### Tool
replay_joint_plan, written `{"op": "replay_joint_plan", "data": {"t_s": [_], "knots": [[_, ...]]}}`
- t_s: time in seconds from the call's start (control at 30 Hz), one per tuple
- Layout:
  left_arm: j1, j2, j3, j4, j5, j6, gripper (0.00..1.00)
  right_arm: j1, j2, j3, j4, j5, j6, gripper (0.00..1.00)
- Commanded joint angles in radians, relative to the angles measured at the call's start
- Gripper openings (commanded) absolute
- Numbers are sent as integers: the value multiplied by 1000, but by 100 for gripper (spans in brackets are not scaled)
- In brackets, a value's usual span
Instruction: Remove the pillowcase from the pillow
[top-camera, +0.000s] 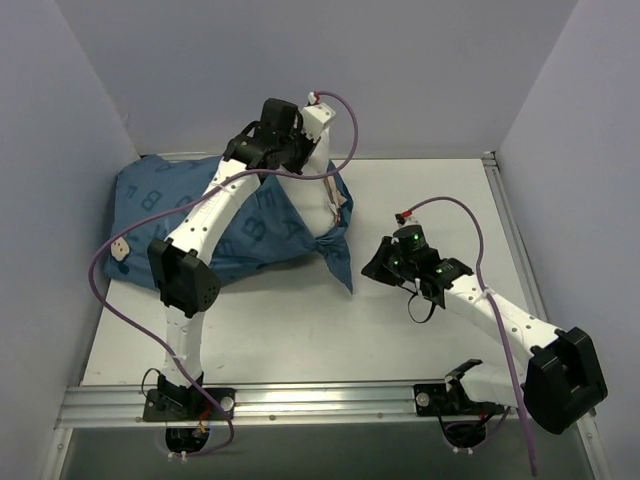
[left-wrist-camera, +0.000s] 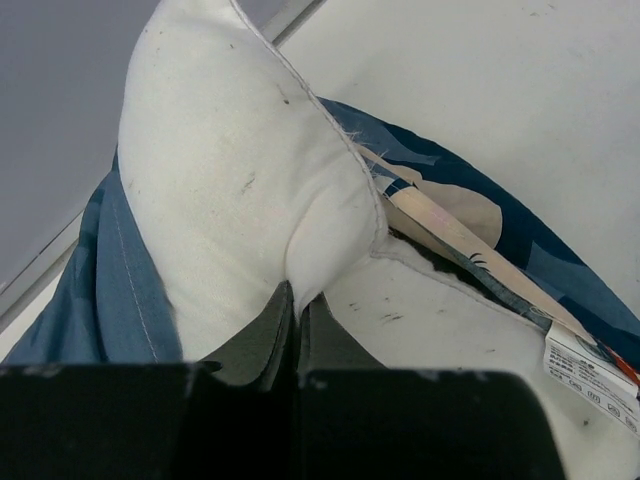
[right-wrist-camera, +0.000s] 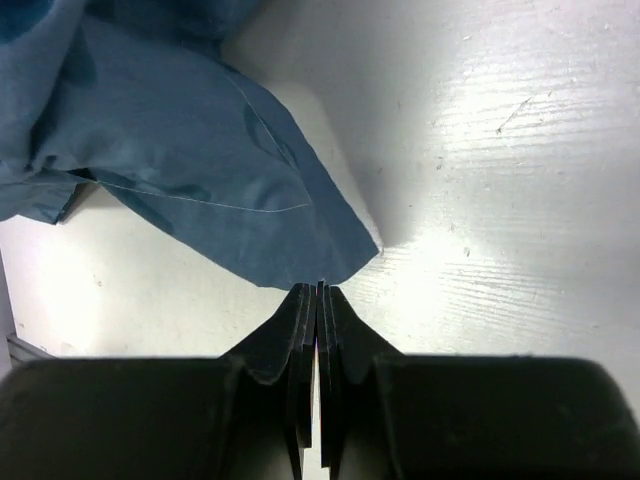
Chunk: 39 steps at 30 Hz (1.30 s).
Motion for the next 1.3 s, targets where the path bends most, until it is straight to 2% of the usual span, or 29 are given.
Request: {"op": "replay_joint_plan", "data": {"t_s": [0.0,0.1,0.13,0.23,0.27,0.33,0.5,0.6,0.63,0.67,0.7,0.77,0.93,1.1,1.27], "knots": [[9,-45,95,68,29,-23,2,7,5,3,24,6,-19,0],[0,-77,79,62,59,-23,2,1,45,25,113,-39,-47,3],[-7,-83,72,62,59,-20,2,4,49,49,125,-50,-59,15],[-9,-92,64,61,62,-24,2,9,43,89,162,-63,-130,32],[-8,-89,69,62,62,-26,2,10,45,109,176,-73,-148,44],[-8,-86,90,56,65,-24,2,12,57,124,220,-109,-191,55],[-8,-86,115,50,68,-35,2,26,154,169,292,-140,-209,59],[-3,-97,125,48,70,-52,2,33,217,183,332,-156,-200,50],[-1,-98,134,48,65,-55,2,33,229,184,337,-160,-194,38],[3,-100,154,50,41,-57,2,33,241,183,340,-162,-185,29],[14,-98,165,51,28,-57,2,33,241,174,336,-157,-182,12],[29,-97,188,51,1,-51,2,29,214,151,334,-142,-176,0],[101,-95,225,56,-21,-49,2,15,137,28,322,-114,-170,0],[141,-100,228,56,-18,-57,2,7,141,-47,332,-134,-163,0],[166,-103,222,58,-21,-49,2,-68,138,-92,314,-156,-182,0]]}}
